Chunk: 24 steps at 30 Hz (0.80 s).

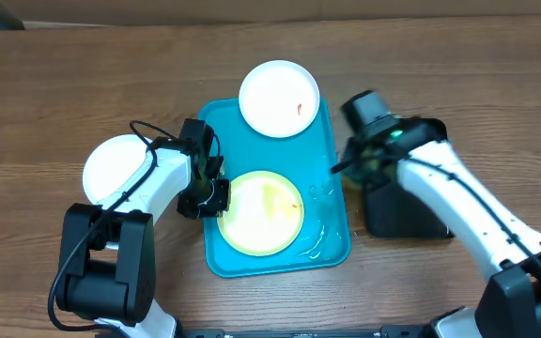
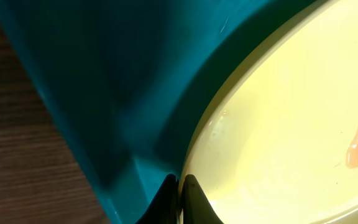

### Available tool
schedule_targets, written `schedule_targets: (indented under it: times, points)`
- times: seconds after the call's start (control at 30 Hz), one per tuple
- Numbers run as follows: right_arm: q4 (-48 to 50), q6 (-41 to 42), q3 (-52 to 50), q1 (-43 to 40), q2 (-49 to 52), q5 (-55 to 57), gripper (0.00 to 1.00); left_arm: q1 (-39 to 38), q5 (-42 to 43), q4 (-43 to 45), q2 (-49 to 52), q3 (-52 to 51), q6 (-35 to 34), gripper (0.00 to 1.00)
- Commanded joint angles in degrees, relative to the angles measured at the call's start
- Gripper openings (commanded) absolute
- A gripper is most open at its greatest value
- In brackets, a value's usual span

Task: Clean dirty plates on tray and stack at the side
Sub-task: 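Scrub the yellow plate with the sponge while left gripper holds its rim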

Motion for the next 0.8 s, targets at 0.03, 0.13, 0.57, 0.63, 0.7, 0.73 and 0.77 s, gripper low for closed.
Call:
schedule_targets:
  times: [0.03, 0.13, 0.57, 0.63, 0.7, 0.73, 0.77]
  points:
    - [2.9, -13.6, -1.2, -6.0, -1.1, -13.2, 0.04, 0.3, -2.2, -0.3, -3.0, 1.9, -0.1, 0.04]
    - [4.3, -18.9, -2.2, -5.2, -1.1, -22.1, 0.04, 0.3, -2.1, -0.7, -3.2, 1.9, -0.2, 0.04]
    - [17.8, -7.6, -3.8, 17.4, 5.9, -14.2, 0.04, 0.3, -2.2, -5.9, -3.8, 4.5, -0.4, 0.04]
    - [20.2, -6.5, -3.8, 19.5, 8.9, -14.2, 0.04, 0.3, -2.2, -6.1, -3.8, 5.0, -0.4, 0.04]
    - [22.7, -5.0, -3.8, 21.2, 12.1, -14.2, 0.04, 0.3, -2.2, -6.1, -3.9, 5.4, -0.4, 0.04]
    - [23.8, -3.6, -3.8, 22.1, 13.7, -14.1, 0.04, 0.3, -2.2, -6.1, -3.9, 5.5, -0.4, 0.04]
    - [24.3, -3.2, -3.8, 22.4, 14.5, -14.1, 0.04, 0.3, -2.2, -6.2, -3.9, 5.6, -0.4, 0.04]
